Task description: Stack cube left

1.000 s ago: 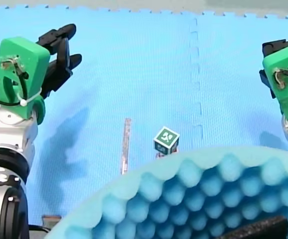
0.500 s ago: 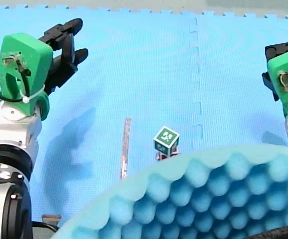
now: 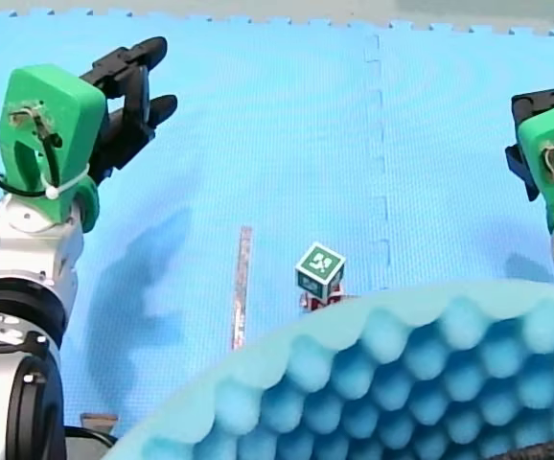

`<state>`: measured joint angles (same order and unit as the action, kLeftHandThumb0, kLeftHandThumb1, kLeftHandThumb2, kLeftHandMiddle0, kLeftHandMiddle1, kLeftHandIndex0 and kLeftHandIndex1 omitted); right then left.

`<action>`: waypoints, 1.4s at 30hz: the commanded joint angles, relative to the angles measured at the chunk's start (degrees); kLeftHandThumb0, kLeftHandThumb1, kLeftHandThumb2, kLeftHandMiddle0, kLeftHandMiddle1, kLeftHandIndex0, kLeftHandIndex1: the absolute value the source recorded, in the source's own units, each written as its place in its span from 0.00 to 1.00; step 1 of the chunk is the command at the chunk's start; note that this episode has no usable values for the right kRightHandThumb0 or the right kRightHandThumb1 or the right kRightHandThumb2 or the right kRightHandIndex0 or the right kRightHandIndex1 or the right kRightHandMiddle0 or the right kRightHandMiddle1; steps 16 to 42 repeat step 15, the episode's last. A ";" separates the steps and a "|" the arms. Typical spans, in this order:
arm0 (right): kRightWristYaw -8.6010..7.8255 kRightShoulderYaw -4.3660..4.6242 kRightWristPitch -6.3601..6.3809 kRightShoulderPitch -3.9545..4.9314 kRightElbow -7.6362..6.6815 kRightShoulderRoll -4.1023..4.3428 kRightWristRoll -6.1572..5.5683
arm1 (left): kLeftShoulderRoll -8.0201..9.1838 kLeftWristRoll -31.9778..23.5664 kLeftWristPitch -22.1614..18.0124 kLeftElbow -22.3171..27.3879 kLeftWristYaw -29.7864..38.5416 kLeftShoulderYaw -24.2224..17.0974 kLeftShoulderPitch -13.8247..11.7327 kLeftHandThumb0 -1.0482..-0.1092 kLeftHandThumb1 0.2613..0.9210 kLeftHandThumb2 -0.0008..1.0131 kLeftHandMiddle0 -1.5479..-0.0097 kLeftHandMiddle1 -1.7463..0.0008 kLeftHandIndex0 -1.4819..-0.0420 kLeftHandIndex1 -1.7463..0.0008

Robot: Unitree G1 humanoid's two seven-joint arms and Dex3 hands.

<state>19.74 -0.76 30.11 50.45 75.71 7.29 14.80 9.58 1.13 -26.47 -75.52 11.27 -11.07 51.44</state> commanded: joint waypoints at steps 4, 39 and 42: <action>0.17 -0.13 0.39 -0.16 -0.25 0.26 -0.35 | -0.07 0.12 -0.53 0.13 -0.02 0.08 -0.11 0.00 1.00 0.76 0.65 0.99 0.73 1.00; 0.18 -0.39 0.55 -0.33 -0.31 0.11 -0.67 | -0.32 0.20 -0.97 0.29 0.76 0.21 -0.38 0.00 1.00 0.76 0.65 1.00 0.73 1.00; 0.18 -0.39 0.55 -0.33 -0.31 0.11 -0.67 | -0.32 0.20 -0.97 0.29 0.76 0.21 -0.38 0.00 1.00 0.76 0.65 1.00 0.73 1.00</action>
